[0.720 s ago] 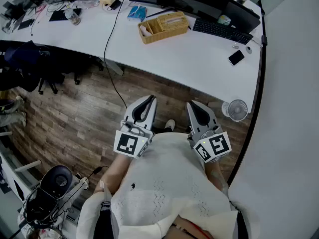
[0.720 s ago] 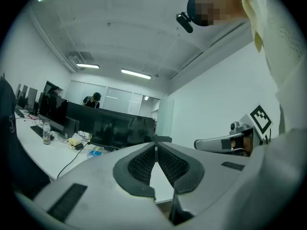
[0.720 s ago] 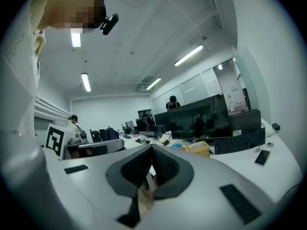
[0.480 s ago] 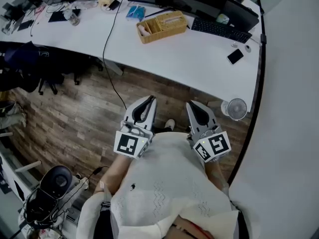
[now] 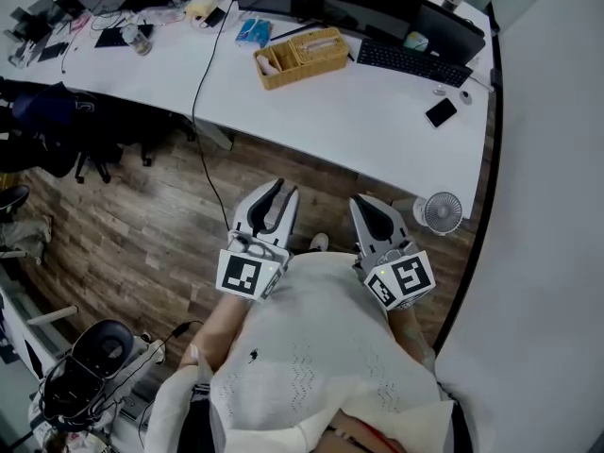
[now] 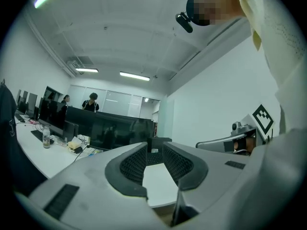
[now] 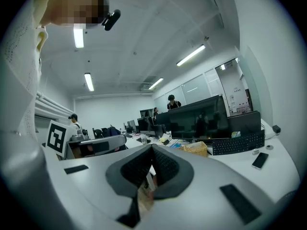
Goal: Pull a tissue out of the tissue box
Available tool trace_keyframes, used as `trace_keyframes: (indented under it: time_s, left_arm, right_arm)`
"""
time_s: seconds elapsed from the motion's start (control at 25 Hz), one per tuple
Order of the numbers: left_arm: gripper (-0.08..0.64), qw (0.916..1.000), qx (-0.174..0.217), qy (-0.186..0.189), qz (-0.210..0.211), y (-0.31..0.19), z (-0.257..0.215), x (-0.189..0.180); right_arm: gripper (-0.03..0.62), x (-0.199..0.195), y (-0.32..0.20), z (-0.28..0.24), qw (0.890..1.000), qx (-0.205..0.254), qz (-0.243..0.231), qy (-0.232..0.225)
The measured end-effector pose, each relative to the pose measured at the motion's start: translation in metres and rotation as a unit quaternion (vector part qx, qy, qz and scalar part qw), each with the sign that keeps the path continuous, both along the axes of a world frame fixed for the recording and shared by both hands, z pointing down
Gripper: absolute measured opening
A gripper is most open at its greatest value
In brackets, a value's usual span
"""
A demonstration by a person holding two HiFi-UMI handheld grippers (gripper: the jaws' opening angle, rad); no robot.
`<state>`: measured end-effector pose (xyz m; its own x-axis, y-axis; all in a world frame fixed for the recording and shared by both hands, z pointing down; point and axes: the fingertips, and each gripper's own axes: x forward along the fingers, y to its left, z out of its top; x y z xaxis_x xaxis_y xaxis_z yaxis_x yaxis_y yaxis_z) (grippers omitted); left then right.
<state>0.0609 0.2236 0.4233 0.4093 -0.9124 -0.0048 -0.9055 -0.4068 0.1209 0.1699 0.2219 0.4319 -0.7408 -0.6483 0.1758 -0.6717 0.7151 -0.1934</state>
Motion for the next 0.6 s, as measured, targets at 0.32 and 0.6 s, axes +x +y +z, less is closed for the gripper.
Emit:
trace_keyframes:
  time_s: [0.32,0.6]
  left_arm:
    - [0.084,0.9997,-0.001,0.002,-0.026,0.001,0.007,0.018]
    - [0.084,0.9997,-0.004,-0.006,-0.022,-0.005,0.010,0.030]
  right_arm:
    - [0.000,0.024,-0.004,0.005,1.000,-0.005,-0.010,-0.004]
    - [0.002,0.037,-0.009,0.011,1.000,-0.011,-0.004,-0.001]
